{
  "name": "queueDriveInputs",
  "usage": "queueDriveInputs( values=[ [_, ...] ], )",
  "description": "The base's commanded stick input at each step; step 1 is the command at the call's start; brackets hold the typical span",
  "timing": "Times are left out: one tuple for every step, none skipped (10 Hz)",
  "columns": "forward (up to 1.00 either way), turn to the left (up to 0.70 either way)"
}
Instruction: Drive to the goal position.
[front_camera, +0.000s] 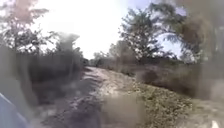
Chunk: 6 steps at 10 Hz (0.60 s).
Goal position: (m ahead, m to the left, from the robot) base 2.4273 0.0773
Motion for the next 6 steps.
queueDriveInputs(
  values=[
    [1.00,0.27],
    [1.00,0.27],
    [1.00,0.27],
    [1.00,0.27],
    [1.00,0.27],
    [1.00,0.27]
  ],
)
